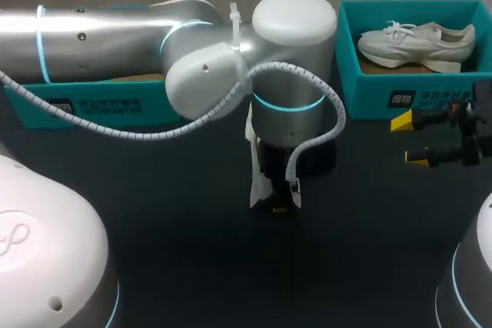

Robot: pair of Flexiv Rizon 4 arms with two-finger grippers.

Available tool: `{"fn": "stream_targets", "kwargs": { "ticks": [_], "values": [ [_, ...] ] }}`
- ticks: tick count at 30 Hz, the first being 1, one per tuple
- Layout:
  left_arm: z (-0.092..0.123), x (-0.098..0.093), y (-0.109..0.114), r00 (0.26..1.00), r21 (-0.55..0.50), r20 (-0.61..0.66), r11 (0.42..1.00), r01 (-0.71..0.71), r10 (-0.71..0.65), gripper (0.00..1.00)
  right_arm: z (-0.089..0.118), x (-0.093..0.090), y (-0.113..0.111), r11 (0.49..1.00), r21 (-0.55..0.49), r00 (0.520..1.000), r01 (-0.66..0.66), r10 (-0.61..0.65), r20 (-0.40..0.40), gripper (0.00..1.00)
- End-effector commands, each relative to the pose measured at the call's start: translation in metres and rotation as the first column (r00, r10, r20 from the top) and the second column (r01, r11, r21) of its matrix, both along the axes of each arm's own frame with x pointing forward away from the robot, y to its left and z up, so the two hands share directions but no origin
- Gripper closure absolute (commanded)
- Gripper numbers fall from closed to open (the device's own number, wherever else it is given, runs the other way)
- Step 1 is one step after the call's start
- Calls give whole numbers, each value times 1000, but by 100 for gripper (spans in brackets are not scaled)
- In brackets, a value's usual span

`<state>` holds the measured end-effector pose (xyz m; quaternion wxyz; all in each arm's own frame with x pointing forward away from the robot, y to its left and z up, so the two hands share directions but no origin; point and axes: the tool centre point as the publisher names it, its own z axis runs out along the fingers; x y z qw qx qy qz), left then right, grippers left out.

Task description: Take the shoe out of the shoebox, open the shoe tongue, remove and reinsert the insole, then place the shoe into the shoebox

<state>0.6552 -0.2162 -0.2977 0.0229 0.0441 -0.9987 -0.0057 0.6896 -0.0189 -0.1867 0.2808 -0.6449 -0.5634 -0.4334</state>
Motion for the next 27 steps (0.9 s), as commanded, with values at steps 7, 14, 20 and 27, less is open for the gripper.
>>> {"fn": "stream_targets", "kwargs": {
  "ticks": [7, 14, 20, 27],
  "values": [
    [80, 6, 9, 1000, 0, -13, 1000, -23, 23, 100, 0, -1, 1, 1000, -2, 1000, 3, -3, 0, 0],
    [120, 16, 18, 999, -13, -1, 999, -39, 39, 100, 0, -1, 1, 1000, -2, 1000, 3, -3, 0, 0],
    [128, 24, 19, 997, 2, 10, 997, -79, 79, 100, 0, -1, 1, 1000, -2, 1000, 3, -3, 0, 0],
    [128, 24, 19, 997, 2, 10, 997, -79, 79, 100, 0, -1, 1, 1000, -2, 1000, 3, -3, 0, 0]
  ]
}}
